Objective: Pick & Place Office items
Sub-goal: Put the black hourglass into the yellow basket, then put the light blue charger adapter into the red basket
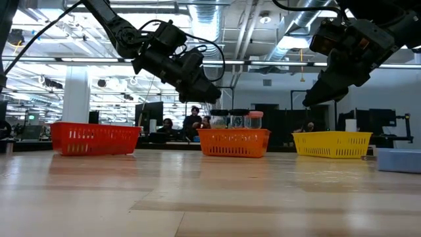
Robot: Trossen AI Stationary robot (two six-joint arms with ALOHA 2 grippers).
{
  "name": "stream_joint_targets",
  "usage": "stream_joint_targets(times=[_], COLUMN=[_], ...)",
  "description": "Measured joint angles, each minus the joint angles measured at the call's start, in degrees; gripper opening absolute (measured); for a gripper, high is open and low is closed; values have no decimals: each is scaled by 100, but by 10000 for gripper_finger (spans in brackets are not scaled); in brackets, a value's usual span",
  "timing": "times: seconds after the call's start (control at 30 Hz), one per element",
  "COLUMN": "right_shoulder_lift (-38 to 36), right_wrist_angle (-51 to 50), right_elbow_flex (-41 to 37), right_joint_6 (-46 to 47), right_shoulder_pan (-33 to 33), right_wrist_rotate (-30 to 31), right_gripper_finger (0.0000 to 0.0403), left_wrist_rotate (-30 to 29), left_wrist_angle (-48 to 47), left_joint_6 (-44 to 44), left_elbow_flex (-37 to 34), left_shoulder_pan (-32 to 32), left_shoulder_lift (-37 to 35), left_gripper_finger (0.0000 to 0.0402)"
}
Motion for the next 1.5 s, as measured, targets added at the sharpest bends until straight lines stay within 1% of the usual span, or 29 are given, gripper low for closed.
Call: stream_joint_targets(times=[0.3, 0.73, 0.83, 0.97, 1.13, 1.27, 1.37, 1.5], right_shoulder_lift=[-1, -2, -2, -2, -2, -2, -2, -4], right_wrist_angle=[0, 0, 3, 26, 153, 341, 299, -120], right_elbow_flex=[0, 0, 0, 0, 0, 0, 104, 414], right_joint_6=[-1, -1, -2, -3, 84, -562, -687, -704], right_shoulder_pan=[0, -4, -4, -55, -228, -231, -256, -254], right_wrist_rotate=[0, 0, 2, 13, 189, 190, 140, 20], right_gripper_finger=[120, 120, 120, 120, 120, 125, 143, 184], left_wrist_rotate=[-16, -28, -21, -2, 4, 8, 4, -5], left_wrist_angle=[15, 30, 4, 14, -45, -246, -237, -253], left_joint_6=[15, 16, 14, 14, 14, 14, 14, 14], left_elbow_flex=[0, 0, -9, -9, -64, -163, -285, -554], left_shoulder_pan=[0, -15, -43, -133, -308, -456, -572, -687], left_shoulder_lift=[0, 0, -99, -544, -1383, -2070, -2499, -2944], left_gripper_finger=[215, 213, 213, 214, 214, 214, 214, 214])
